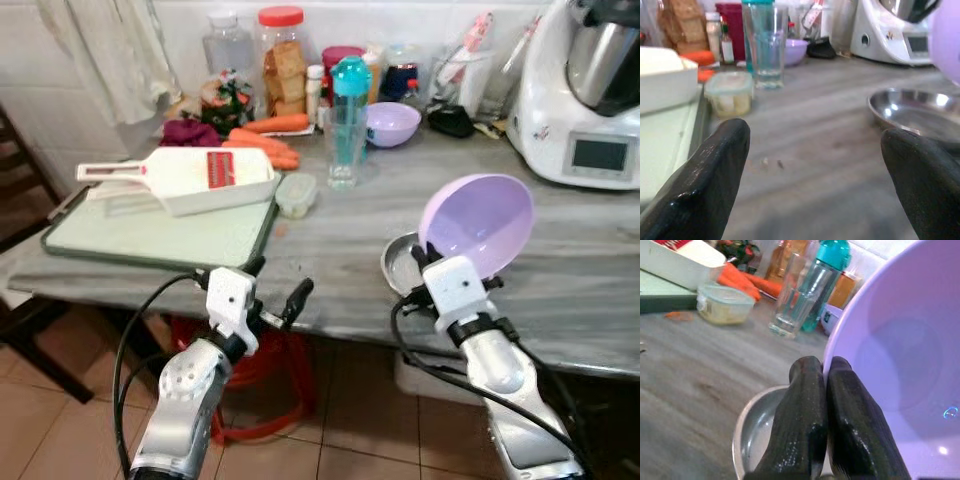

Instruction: Setting the table

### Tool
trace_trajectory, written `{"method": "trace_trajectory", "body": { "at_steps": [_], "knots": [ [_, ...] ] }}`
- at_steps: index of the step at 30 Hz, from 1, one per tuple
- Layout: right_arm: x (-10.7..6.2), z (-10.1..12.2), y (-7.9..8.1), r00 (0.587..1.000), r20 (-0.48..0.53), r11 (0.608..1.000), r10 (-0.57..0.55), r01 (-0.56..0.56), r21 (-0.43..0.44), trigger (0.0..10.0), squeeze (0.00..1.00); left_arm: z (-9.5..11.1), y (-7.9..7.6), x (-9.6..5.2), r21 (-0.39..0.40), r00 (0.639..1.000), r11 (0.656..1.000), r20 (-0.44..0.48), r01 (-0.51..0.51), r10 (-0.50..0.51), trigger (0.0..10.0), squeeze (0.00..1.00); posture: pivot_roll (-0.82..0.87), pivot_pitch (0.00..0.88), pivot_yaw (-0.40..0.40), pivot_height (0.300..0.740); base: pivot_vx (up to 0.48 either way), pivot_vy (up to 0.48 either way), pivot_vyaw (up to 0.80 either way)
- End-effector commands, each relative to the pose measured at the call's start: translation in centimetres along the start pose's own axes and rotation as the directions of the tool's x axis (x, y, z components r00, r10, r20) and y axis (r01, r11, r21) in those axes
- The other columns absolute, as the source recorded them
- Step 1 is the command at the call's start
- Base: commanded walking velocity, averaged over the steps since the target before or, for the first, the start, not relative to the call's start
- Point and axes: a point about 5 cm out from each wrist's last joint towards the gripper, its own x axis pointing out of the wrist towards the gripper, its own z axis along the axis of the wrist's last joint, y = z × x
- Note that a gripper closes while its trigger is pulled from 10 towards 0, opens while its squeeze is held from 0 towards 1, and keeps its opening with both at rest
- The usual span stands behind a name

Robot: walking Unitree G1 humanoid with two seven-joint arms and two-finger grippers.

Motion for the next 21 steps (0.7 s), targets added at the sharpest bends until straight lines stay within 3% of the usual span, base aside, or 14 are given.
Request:
{"method": "trace_trajectory", "body": {
  "at_steps": [1,6,11,21],
  "knots": [
    [0.6,0.9,0.1,0.998,0.051,0.999,0.039,-0.04,0.01,10.0,0.0,0.2,0.3,-0.8,0.041,1.0,0.999,-0.003,0.013,-0.013,10.0,0.0,-0.04,0.0,0.015,0.74,0.0,0.0,0.0],
    [1.4,1.3,0.6,0.979,0.077,0.982,0.186,-0.187,0.0,10.0,0.0,-0.1,-0.3,-2.1,0.075,0.998,0.995,-0.009,0.062,-0.062,10.0,0.0,-0.03,0.0,0.01,0.74,0.0,0.0,0.0],
    [2.2,1.2,1.7,0.948,0.068,0.951,0.311,-0.31,-0.017,10.0,0.0,-0.1,-0.6,-2.1,0.075,0.997,0.995,-0.01,0.072,-0.071,10.0,0.0,-0.02,0.0,0.007,0.74,0.0,0.0,0.0],
    [5.0,0.5,2.0,0.912,0.005,0.912,0.411,-0.411,-0.01,10.0,0.0,0.2,-1.3,-1.8,0.071,0.995,0.992,-0.004,0.1,-0.1,10.0,0.0,-0.01,0.0,0.007,0.74,0.0,0.0,0.0]
  ]
}}
